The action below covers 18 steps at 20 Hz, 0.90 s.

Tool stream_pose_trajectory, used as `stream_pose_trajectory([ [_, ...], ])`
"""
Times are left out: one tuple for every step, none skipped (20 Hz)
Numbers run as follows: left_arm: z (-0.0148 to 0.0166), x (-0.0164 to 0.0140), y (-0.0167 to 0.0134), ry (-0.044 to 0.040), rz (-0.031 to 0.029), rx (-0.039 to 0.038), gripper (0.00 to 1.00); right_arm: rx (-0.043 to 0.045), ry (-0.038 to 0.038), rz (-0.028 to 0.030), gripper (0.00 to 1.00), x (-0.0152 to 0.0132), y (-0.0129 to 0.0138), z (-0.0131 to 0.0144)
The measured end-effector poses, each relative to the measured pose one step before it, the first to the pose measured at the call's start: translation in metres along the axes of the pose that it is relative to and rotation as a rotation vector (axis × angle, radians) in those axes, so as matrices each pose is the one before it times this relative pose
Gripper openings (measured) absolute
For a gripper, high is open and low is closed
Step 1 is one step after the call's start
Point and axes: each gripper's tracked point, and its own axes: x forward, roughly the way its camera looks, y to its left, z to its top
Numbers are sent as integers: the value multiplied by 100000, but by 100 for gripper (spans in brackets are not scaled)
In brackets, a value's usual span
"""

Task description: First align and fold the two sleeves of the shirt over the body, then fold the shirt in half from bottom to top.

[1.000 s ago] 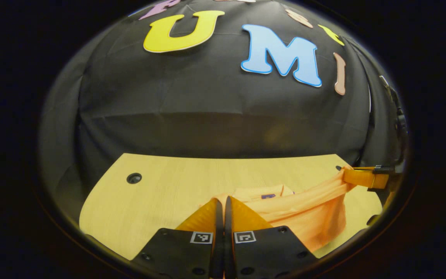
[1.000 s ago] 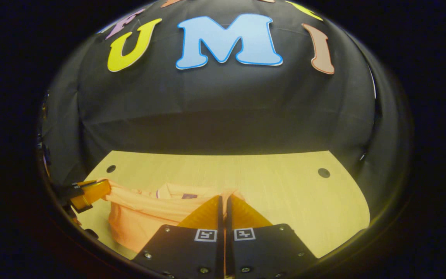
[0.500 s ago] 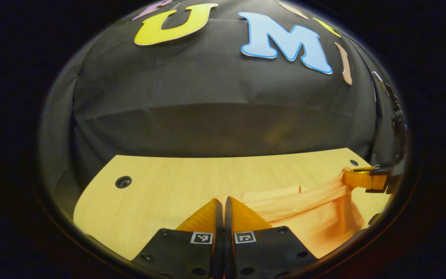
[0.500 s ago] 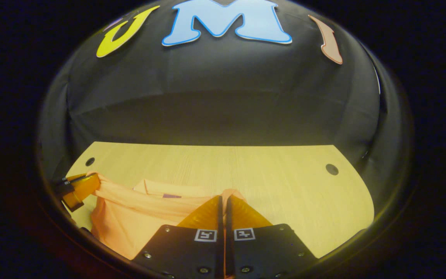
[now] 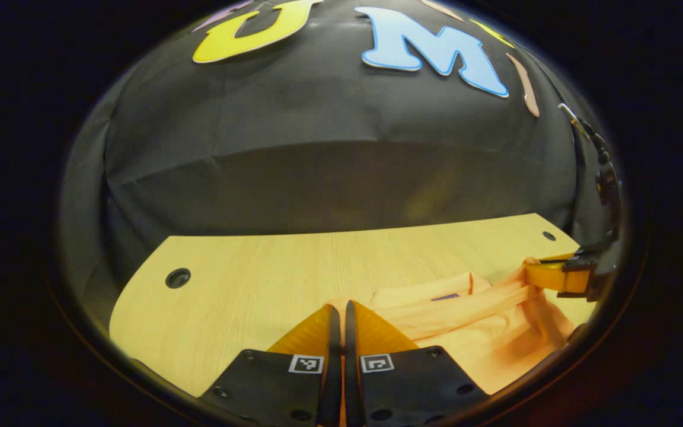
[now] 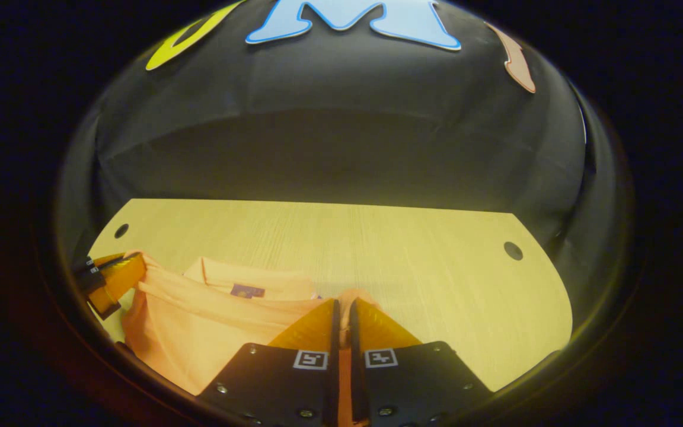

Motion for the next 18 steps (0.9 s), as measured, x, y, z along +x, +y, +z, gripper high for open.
stream_pose_trajectory([
  [-129, 44, -20, 901, 38, 543, 9, 581, 686, -22, 9, -93, -4, -43],
  [-103, -1, -119, 370, -759, -176, 9, 269, 162, -674, 10, -117, -126, 46],
  [-50, -77, 94, 149, -217, -128, 11, -229, -608, -910, 10, -151, -314, 229],
  [82, -88, 98, -5, -100, -11, 13, -400, -915, -1003, 14, -359, -255, 253],
  [14, -138, -2, 265, -209, 165, 13, -674, -1045, -1141, 17, -352, -209, 351],
  [-53, -105, -28, 171, -319, -10, 14, -551, -765, -895, 29, -438, -178, 266],
  [-20, -292, -130, 481, -326, 55, 15, -523, -621, -232, 32, -568, -61, 283],
  [220, -484, -268, -82, -773, -524, 21, -455, -478, -81, 49, -405, 30, 119],
  [239, -438, -203, -97, -1108, -712, 27, -332, -616, -7, 58, -386, 5, 176],
  [199, -284, -59, -655, -302, -762, 35, -228, -976, -189, 63, -486, -5, 384],
  [266, -425, -1, -630, 108, -435, 43, 9, -1280, -205, 66, -513, 55, 351],
  [257, -413, 151, -682, 765, 14, 55, 258, -1131, 143, 75, -579, 199, 253],
  [348, -507, 251, -689, 764, 50, 61, 269, -985, 509, 80, -665, 311, 227],
  [358, -571, 255, -836, 403, -560, 67, -129, -1200, 155, 82, -842, 192, 330],
  [406, -677, 193, -995, 215, -1063, 71, -639, -1727, -225, 82, -803, 135, 464],
  [413, -757, 362, -1254, 849, -1230, 76, -573, -1571, -52, 83, -688, 95, 417],
  [456, -834, 191, -1222, 10, -1538, 78, -360, -1737, 303, 83, -928, 193, 481],
  [472, -918, 192, -1218, 683, -1179, 80, -591, -1778, 372, 82, -1096, 169, 486],
])
